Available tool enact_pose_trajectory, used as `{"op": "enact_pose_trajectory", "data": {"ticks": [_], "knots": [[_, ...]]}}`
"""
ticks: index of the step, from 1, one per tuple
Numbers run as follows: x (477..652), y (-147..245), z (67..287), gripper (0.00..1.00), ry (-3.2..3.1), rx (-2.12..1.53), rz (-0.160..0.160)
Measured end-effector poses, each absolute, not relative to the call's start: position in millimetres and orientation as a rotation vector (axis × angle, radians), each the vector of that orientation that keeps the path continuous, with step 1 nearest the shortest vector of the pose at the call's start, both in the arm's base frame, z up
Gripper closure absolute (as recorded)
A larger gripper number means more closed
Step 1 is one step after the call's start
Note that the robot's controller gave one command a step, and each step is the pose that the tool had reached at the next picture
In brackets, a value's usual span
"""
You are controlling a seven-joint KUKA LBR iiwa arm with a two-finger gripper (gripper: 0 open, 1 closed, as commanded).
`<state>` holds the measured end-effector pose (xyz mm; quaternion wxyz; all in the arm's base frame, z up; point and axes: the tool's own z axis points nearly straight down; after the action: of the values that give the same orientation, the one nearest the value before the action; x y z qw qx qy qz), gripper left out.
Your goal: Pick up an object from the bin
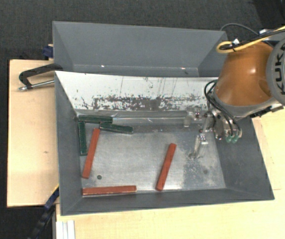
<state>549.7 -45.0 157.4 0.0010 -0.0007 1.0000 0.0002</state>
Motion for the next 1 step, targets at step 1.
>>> {"op": "enact_pose_trajectory", "data": {"ticks": [1], "knots": [[549.7,-45.0,157.3,0.00,3.140,-0.002,0.001]]}}
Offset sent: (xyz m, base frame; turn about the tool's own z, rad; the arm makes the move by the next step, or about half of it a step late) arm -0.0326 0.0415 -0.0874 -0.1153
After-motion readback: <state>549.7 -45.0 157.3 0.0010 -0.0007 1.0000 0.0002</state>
